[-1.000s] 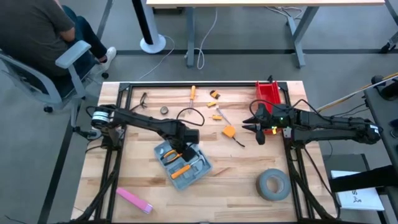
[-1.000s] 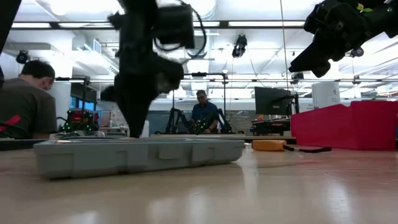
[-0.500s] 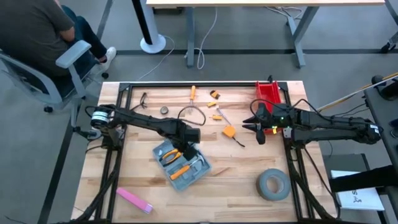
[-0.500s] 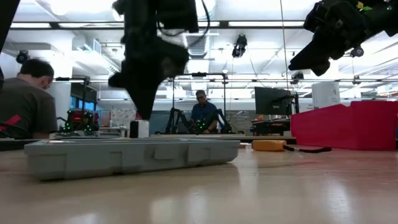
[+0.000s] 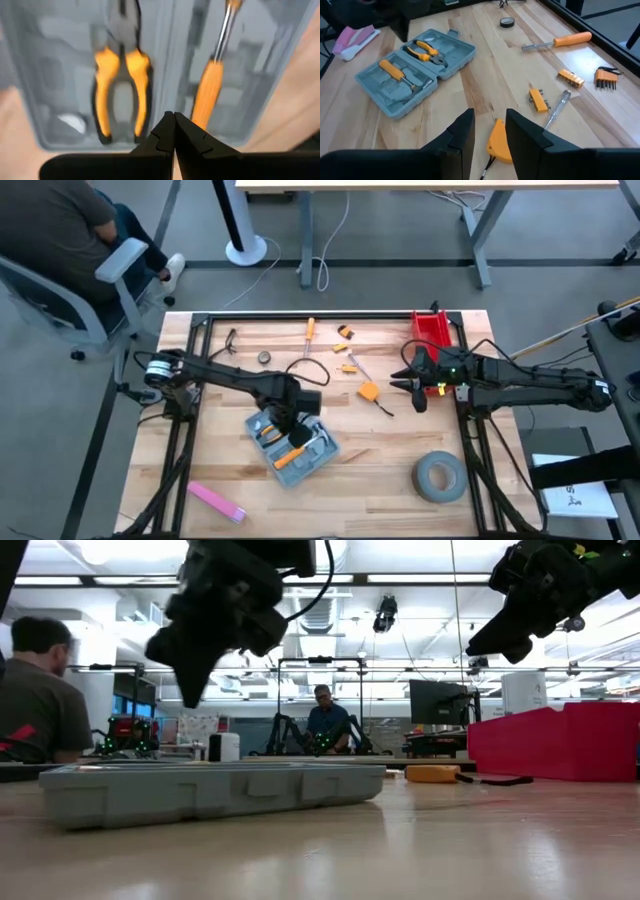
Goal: Prefit tool cases
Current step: Put the yellow pliers into the gray pre-fit tool case
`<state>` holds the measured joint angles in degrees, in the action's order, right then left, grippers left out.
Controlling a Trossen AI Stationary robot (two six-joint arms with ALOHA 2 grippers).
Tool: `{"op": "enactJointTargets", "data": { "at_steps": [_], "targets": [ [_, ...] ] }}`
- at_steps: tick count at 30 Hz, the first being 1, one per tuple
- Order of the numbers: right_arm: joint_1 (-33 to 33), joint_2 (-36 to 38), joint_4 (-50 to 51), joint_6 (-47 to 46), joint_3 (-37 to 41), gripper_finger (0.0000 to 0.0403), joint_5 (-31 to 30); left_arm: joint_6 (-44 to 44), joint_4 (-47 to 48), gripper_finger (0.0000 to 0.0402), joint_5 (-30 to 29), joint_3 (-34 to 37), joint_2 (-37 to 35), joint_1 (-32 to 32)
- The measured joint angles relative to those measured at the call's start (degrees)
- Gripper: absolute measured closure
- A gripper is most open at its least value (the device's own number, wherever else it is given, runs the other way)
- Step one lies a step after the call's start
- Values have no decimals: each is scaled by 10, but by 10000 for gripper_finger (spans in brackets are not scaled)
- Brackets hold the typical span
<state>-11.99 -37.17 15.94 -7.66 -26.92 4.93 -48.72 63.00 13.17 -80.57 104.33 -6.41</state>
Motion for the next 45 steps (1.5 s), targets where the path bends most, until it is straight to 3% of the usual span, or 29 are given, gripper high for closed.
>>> {"op": "enactJointTargets", "data": {
  "at_steps": [17,29,34,38,45],
  "targets": [
    [0,0,1,2,0,306,0,-76,-2,402,26,62,2,-59],
    [0,0,-3,2,0,318,0,-58,-17,402,-31,75,25,-60],
    [0,0,-7,2,0,324,0,-49,-78,401,1,117,42,-57],
    [0,0,-8,2,0,324,0,-47,-61,402,-1,104,43,-56],
    [0,0,-10,3,0,312,0,-42,22,402,-67,20,29,-53]
  ]
}}
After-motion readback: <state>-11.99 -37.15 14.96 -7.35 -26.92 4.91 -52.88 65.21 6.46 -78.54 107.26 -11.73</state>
